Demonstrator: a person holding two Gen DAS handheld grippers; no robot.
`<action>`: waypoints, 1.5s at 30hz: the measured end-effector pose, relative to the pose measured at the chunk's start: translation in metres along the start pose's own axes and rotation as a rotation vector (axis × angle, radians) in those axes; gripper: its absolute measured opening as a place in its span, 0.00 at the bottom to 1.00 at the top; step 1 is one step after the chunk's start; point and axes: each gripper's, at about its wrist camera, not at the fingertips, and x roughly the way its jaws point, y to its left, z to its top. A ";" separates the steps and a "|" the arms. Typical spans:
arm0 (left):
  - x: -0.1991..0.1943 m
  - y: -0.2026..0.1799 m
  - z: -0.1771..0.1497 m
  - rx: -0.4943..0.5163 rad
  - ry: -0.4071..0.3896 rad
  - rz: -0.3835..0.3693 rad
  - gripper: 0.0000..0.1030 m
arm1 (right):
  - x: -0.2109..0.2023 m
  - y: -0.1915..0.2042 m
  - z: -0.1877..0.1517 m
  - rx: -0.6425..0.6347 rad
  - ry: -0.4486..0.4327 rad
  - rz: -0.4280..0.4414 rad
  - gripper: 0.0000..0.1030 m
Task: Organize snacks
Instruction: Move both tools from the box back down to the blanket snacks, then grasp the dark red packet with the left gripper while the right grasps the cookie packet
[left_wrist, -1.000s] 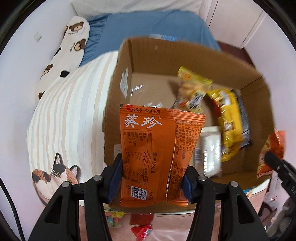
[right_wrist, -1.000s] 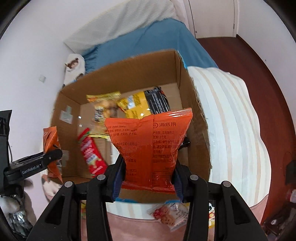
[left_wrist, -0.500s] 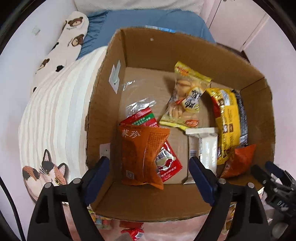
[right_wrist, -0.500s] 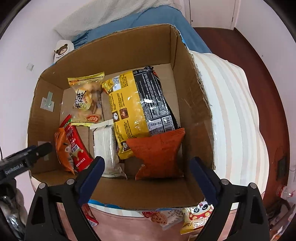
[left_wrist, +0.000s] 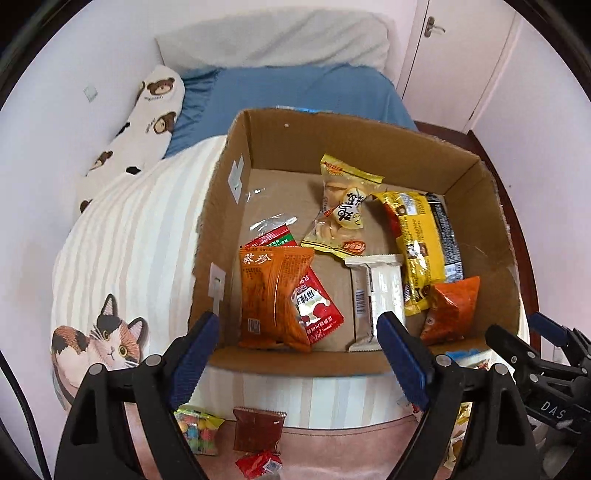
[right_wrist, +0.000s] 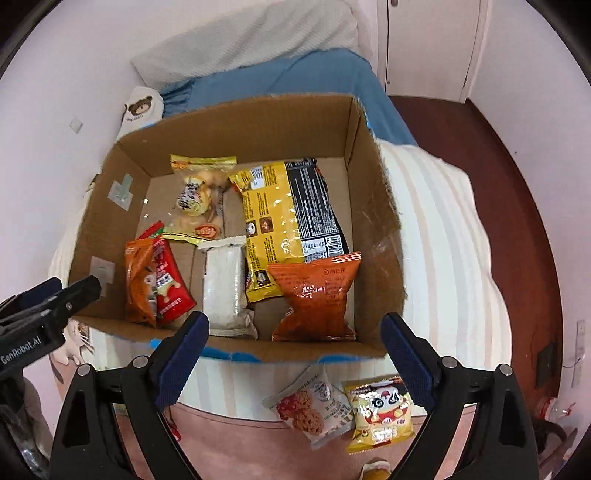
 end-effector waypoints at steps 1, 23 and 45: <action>-0.005 0.000 -0.004 0.003 -0.011 -0.002 0.84 | -0.006 0.001 -0.002 -0.003 -0.012 0.001 0.93; -0.112 -0.003 -0.051 0.030 -0.214 -0.045 0.84 | -0.116 0.016 -0.053 -0.003 -0.213 0.042 0.93; 0.038 0.089 -0.168 -0.215 0.236 0.194 0.84 | 0.101 0.002 -0.109 -0.270 0.243 0.004 0.82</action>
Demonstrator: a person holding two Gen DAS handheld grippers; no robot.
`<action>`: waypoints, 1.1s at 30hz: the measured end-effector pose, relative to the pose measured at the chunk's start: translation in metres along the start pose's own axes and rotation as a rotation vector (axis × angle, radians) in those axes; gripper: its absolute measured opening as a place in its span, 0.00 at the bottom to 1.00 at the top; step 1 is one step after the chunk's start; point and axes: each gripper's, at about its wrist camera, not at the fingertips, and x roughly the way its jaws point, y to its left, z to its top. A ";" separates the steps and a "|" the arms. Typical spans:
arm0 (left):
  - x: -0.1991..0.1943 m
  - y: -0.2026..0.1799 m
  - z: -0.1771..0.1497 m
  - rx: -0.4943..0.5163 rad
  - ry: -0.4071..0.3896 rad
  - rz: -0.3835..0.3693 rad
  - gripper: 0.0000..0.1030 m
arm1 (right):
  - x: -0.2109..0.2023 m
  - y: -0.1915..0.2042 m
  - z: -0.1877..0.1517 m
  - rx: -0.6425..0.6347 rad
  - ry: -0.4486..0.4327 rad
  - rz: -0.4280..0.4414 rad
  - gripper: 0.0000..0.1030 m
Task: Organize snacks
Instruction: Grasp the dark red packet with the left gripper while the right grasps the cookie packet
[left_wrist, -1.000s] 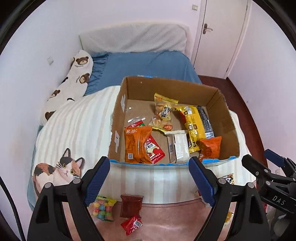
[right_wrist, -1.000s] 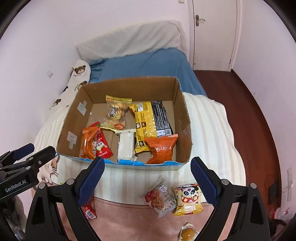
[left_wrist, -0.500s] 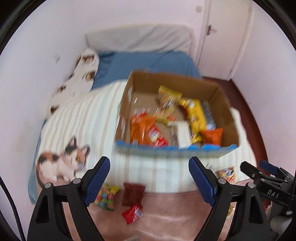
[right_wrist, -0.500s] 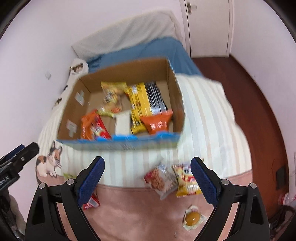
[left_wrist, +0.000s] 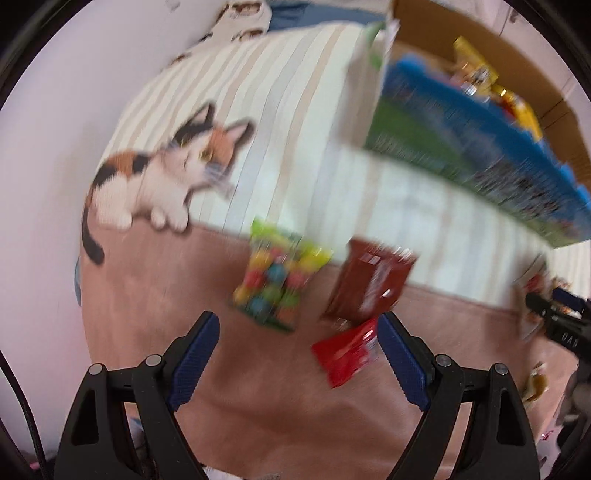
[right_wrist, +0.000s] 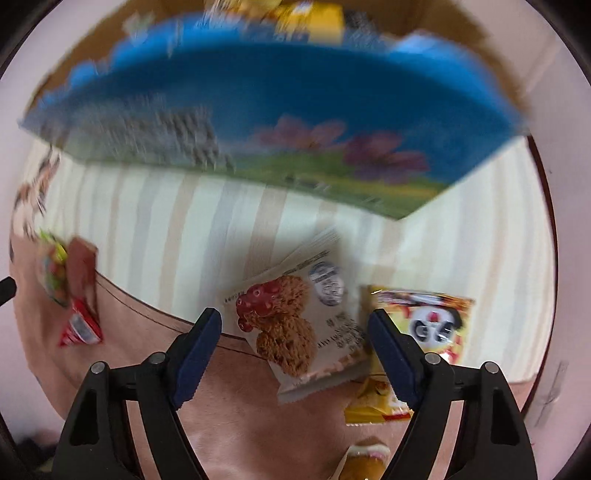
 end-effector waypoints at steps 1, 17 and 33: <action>0.007 0.003 -0.003 -0.006 0.023 0.007 0.84 | 0.007 0.000 -0.001 -0.005 0.019 0.010 0.82; 0.080 -0.034 0.020 0.058 0.179 -0.082 0.84 | 0.035 -0.002 -0.026 0.367 0.122 0.296 0.77; 0.086 -0.089 0.028 0.311 0.069 -0.082 0.57 | 0.045 0.048 -0.039 0.278 0.122 0.086 0.76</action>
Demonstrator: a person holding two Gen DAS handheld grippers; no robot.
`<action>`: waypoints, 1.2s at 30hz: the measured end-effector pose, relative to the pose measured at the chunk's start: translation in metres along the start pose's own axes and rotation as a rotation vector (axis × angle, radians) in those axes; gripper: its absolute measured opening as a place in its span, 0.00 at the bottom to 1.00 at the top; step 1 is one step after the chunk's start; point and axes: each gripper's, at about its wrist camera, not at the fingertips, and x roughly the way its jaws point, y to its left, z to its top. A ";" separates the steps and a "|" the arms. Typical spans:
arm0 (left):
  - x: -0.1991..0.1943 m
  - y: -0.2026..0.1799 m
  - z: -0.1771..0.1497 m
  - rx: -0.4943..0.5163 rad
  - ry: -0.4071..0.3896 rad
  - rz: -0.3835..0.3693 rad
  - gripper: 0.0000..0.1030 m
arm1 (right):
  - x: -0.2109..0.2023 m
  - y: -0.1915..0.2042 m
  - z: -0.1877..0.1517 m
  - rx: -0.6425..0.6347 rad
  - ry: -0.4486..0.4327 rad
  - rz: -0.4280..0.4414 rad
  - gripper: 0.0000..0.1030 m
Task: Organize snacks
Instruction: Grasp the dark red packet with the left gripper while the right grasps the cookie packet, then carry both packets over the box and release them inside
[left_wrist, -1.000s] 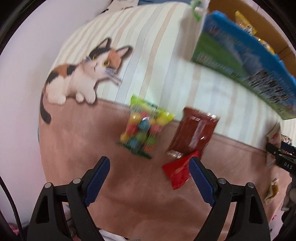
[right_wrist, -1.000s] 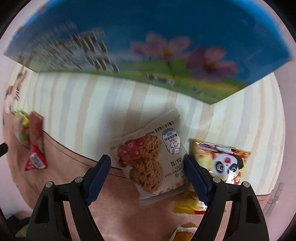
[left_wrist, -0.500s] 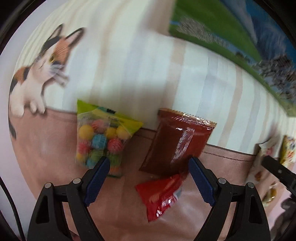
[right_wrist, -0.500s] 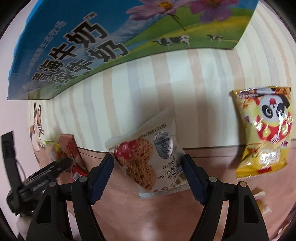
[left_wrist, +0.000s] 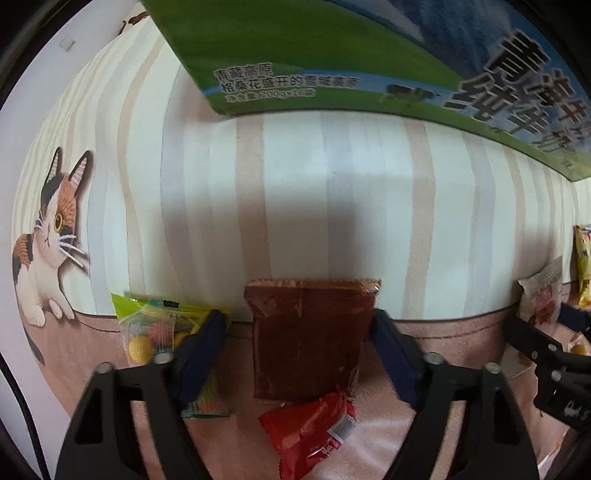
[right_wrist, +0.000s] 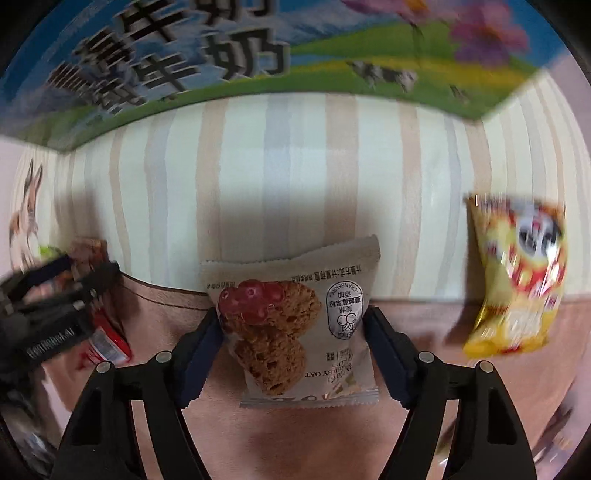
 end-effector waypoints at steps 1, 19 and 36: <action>-0.001 0.000 -0.003 -0.007 0.008 -0.018 0.51 | 0.000 -0.003 -0.002 0.044 0.010 0.033 0.76; 0.010 0.005 -0.023 -0.046 0.024 -0.036 0.52 | 0.018 0.030 -0.025 -0.002 0.012 -0.025 0.75; -0.067 -0.002 -0.035 -0.064 -0.051 -0.128 0.52 | -0.043 -0.008 -0.046 0.044 -0.062 0.114 0.59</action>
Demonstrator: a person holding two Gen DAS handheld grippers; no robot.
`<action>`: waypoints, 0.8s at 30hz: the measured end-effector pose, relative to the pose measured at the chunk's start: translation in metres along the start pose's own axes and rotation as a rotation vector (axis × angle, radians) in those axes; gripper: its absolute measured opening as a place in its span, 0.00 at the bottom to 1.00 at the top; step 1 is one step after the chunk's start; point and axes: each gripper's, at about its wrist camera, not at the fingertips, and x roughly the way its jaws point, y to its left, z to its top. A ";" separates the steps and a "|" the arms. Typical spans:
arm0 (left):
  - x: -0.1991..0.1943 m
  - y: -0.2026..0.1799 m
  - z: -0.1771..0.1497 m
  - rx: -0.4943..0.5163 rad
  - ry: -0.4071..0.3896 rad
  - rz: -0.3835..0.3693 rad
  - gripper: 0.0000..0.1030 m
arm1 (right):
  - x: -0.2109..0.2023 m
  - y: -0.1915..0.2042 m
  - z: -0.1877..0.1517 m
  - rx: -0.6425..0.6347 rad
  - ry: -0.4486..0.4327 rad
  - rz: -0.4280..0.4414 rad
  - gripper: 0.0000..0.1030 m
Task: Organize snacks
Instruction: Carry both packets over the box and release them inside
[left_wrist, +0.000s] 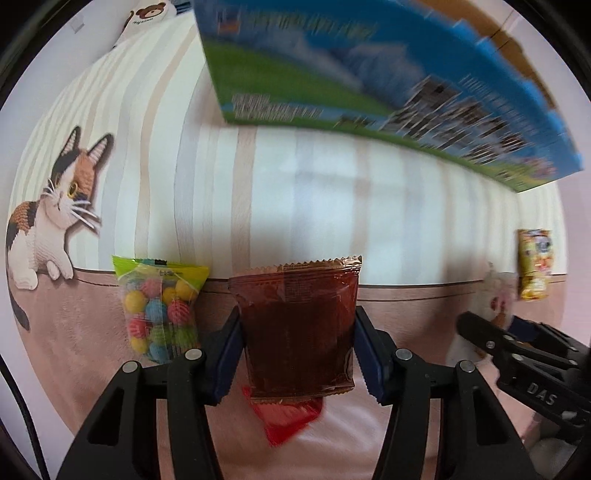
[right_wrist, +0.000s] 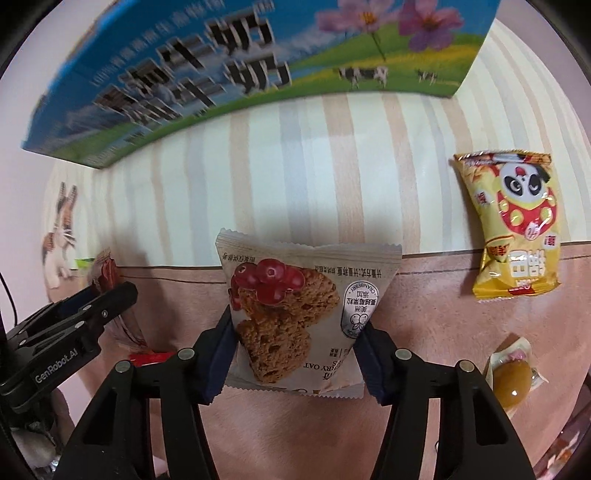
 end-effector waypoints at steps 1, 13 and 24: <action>-0.012 0.000 0.000 -0.001 -0.011 -0.018 0.52 | -0.005 0.002 0.001 0.000 -0.005 0.010 0.59; -0.133 -0.002 0.038 -0.001 -0.181 -0.213 0.52 | -0.125 -0.001 0.044 -0.040 -0.182 0.157 0.59; -0.185 -0.028 0.153 0.109 -0.318 -0.169 0.52 | -0.185 0.034 0.136 -0.047 -0.362 0.215 0.59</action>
